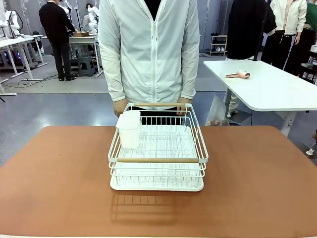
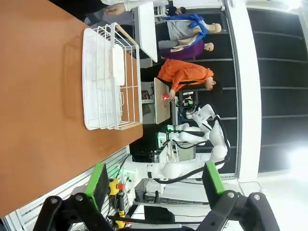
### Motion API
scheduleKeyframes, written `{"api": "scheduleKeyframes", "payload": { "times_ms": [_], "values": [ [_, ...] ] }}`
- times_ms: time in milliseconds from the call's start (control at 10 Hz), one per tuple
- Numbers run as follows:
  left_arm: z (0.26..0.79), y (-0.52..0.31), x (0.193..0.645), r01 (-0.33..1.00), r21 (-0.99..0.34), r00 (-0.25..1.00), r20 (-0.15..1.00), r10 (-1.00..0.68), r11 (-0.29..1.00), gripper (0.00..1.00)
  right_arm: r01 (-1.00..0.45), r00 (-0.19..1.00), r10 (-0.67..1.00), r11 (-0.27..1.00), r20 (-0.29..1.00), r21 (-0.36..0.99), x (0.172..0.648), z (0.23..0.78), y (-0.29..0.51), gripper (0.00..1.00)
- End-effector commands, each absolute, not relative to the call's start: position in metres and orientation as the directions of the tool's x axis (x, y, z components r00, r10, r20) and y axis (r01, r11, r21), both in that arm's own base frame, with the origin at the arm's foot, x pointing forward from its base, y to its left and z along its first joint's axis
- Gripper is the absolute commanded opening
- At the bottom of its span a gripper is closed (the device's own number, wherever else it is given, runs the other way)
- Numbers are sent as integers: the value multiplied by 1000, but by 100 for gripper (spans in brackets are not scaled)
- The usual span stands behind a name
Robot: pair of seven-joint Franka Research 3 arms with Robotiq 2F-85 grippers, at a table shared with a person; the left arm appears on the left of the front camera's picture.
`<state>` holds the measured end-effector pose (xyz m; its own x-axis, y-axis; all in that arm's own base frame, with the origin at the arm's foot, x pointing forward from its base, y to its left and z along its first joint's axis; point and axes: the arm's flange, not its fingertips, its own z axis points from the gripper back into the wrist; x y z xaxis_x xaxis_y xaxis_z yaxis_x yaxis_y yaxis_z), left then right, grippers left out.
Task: Clean the table.
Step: Pick up the Lint Roller when the human hands it over.
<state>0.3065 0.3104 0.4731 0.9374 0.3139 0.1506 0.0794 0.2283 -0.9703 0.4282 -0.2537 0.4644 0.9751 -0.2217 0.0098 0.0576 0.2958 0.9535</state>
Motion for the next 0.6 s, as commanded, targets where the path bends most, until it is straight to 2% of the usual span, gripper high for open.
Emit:
{"api": "scheduleKeyframes", "payload": {
  "times_ms": [0, 100, 500],
  "values": [
    [475, 306, 320, 84, -955, 929, 177, 323, 284, 100, 33, 979, -202, 316, 33, 948, 432, 461, -246, 100],
    [473, 310, 306, 79, -970, 937, 151, 314, 228, 100, 58, 975, -222, 296, 10, 954, 428, 464, -254, 100],
    [473, 310, 306, 79, -970, 937, 151, 314, 228, 100, 58, 975, -222, 296, 10, 954, 428, 464, -254, 100]
  ]
}}
